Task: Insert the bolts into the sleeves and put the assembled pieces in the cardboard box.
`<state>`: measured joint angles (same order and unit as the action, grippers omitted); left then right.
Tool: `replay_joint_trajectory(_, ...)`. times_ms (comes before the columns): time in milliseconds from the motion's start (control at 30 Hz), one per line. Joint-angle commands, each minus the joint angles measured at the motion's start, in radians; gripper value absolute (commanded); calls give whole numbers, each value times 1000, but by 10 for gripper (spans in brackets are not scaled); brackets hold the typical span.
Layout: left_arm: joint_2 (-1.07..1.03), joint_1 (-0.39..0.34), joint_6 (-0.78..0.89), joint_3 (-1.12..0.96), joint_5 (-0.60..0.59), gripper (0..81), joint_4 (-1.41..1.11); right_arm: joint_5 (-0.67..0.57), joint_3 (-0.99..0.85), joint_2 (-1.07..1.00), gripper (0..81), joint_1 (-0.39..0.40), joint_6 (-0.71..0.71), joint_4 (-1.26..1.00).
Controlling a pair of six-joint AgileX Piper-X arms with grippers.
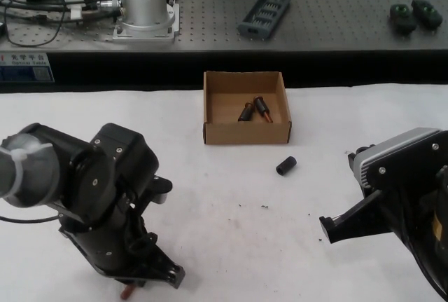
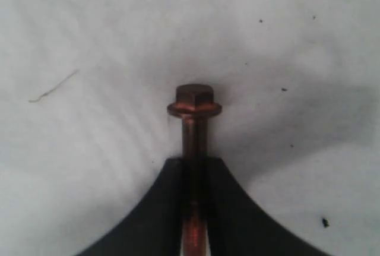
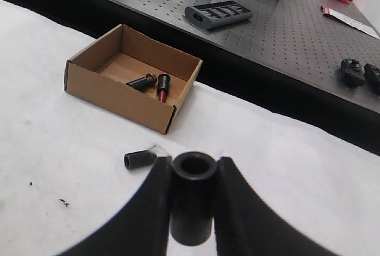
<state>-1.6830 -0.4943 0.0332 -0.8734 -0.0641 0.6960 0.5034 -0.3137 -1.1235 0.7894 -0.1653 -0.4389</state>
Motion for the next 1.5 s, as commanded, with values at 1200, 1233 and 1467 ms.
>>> replay_joint_trajectory(1200, -6, 23, -76, -27, -102, 302, -60, 4, -2, 13, 71, -2, 0, -9)
replay_joint_trajectory(1233, -6, 23, -68, -27, -103, 302, -64, 4, -2, 13, 71, -2, 0, -9)
replay_joint_trajectory(1467, -6, 23, -69, -27, -99, 302, -68, 4, -2, 13, 71, -2, 0, -9)
